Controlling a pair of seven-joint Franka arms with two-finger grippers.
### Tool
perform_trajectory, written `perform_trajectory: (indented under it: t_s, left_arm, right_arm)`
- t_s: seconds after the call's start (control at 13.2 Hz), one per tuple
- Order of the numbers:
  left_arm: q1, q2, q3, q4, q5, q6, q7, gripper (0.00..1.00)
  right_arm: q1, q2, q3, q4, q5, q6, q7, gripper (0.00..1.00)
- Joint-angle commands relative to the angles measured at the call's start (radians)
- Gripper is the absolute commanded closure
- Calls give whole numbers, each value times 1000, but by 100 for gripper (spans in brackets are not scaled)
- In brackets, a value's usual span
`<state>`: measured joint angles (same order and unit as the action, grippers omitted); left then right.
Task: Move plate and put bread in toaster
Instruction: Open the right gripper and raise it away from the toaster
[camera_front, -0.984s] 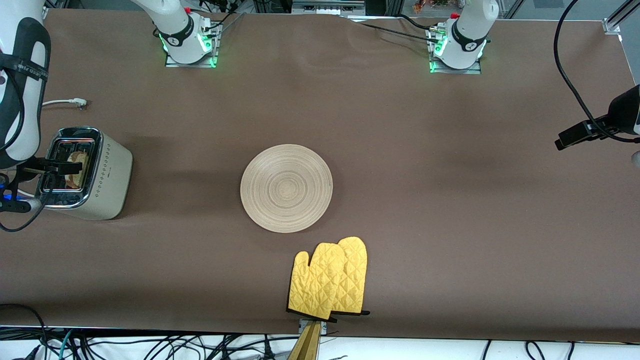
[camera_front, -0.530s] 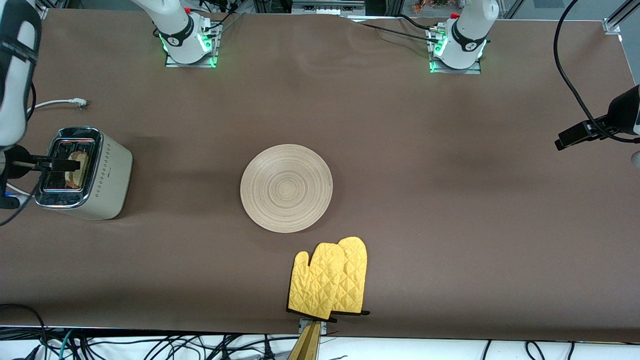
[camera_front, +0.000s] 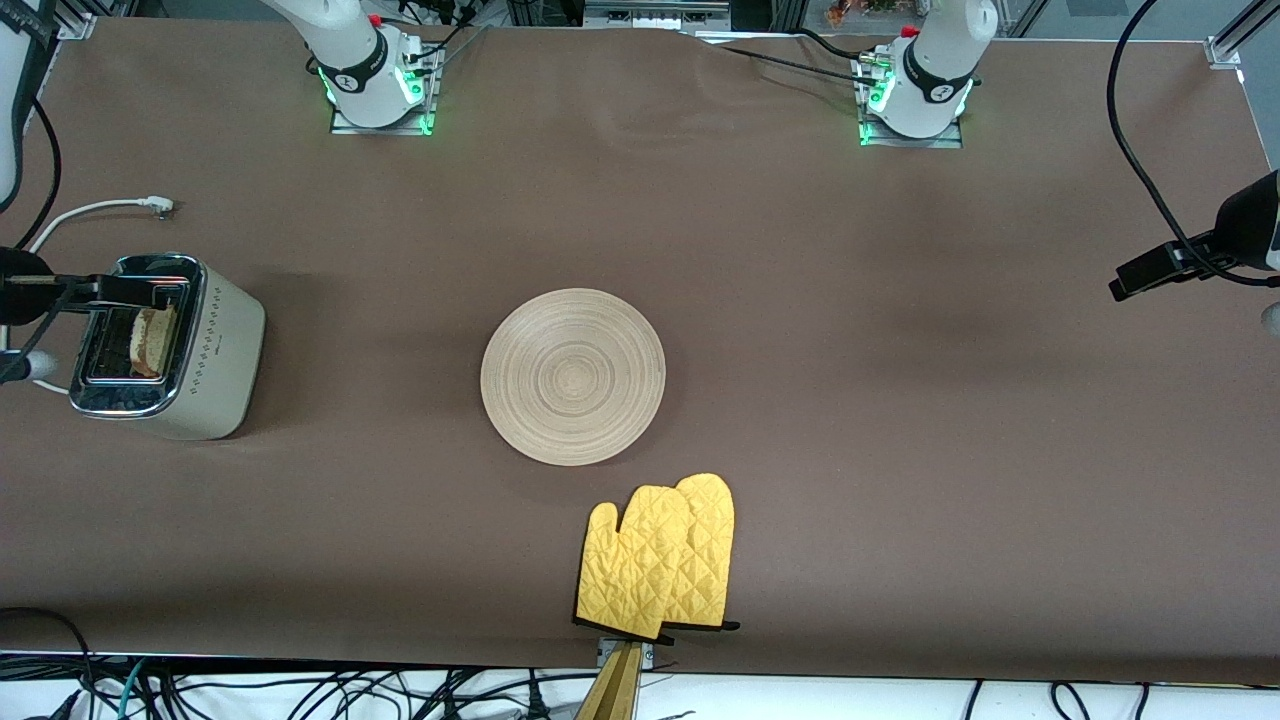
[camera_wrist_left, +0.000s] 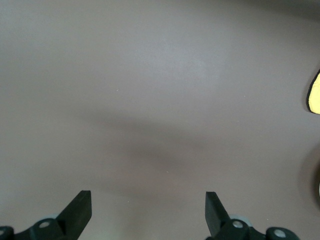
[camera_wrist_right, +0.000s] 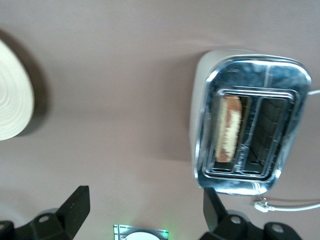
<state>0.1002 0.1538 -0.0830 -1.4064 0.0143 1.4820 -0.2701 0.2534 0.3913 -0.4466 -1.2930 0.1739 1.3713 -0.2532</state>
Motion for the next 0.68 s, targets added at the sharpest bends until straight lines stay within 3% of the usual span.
perform_trajectory:
  t_s: [0.0, 0.38, 0.61]
  left_arm:
    - [1, 13, 0, 30, -14, -14, -15, 0]
    - [3, 13, 0, 30, -14, -14, -15, 0]
    - [1, 13, 0, 30, -14, -14, -15, 0]
  right_arm:
    - [-15, -60, 131, 5, -39, -15, 12, 0]
    - [-157, -173, 311, -112, -97, 130, 17, 0]
    - [-187, -239, 374, -129, -161, 131, 122, 0]
